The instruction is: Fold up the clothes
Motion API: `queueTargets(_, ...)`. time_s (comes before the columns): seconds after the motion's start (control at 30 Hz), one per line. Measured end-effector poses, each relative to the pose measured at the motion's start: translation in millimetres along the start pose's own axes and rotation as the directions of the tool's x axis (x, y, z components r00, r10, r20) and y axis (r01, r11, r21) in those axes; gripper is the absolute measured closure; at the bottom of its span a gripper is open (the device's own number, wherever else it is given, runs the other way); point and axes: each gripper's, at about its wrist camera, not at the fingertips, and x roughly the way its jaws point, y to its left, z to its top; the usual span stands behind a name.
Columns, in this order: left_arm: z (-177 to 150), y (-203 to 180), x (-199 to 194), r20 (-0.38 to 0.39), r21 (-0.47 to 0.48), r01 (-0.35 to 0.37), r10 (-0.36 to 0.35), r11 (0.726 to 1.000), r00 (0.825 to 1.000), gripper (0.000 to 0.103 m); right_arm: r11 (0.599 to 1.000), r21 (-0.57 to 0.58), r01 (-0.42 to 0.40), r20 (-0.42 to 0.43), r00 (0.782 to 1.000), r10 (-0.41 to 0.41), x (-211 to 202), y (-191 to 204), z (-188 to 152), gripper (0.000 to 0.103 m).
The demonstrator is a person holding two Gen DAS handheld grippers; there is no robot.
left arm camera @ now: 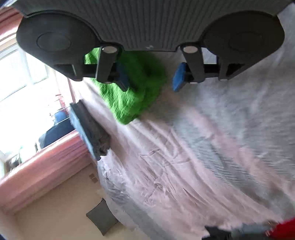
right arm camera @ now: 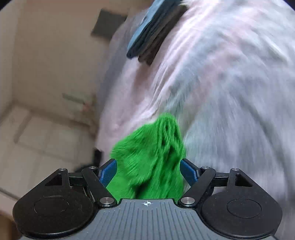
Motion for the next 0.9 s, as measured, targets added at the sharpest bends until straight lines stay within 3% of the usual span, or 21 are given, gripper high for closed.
queueTargets(0.13,31.3,6.4,50.0,-0.128,0.008,0.032,-0.031,0.999,0.991,0.042,0.997,0.060,0.053,-0.027,0.998,-0.052,7.1,0.3,-16.6,0.024)
queueTargets(0.23,42.4,9.8,82.4,-0.247,0.023,0.043,-0.036,0.999,0.968,0.041,0.991,0.078,0.108,-0.051,0.993,-0.104,22.2,1.5,-11.8,0.024)
queueTargets(0.37,40.7,12.6,100.8,-0.331,0.018,0.079,-0.069,0.997,0.941,0.041,0.987,0.102,0.121,-0.069,0.991,-0.115,40.0,-0.2,-4.8,0.025)
queueTargets(0.4,38.4,11.8,102.9,-0.342,0.015,0.093,-0.082,0.996,0.936,0.043,0.988,0.093,0.126,-0.079,0.990,-0.119,45.3,1.0,-3.2,0.033)
queueTargets(0.43,35.0,10.2,104.6,-0.355,0.011,0.113,-0.102,0.993,0.929,0.045,0.988,0.084,0.132,-0.090,0.988,-0.124,50.5,2.1,-1.5,0.063)
queueTargets(0.5,27.6,6.0,106.6,-0.369,0.019,0.144,-0.127,0.989,0.921,0.059,0.990,0.031,0.138,-0.100,0.986,-0.134,56.6,6.8,5.4,0.073)
queueTargets(0.6,15.2,0.0,99.8,-0.335,0.061,0.177,-0.147,0.982,0.931,0.074,0.972,-0.180,0.152,-0.066,0.984,-0.166,53.4,33.8,22.8,0.076)
queueTargets(0.73,-13.3,-12.8,84.5,-0.274,0.126,0.234,-0.193,0.964,0.942,0.076,0.900,-0.412,0.142,0.025,0.989,-0.144,37.8,67.0,39.3,0.077)
queueTargets(0.77,-21.6,-17.5,81.2,-0.261,0.164,0.237,-0.189,0.958,0.947,0.076,0.888,-0.437,0.140,0.041,0.990,-0.136,33.7,67.5,41.2,0.076)
queueTargets(0.9,-42.3,-26.4,78.9,-0.240,0.252,0.157,-0.095,0.955,0.966,0.068,0.947,-0.275,0.163,0.090,0.985,-0.144,5.0,32.4,28.8,0.068)
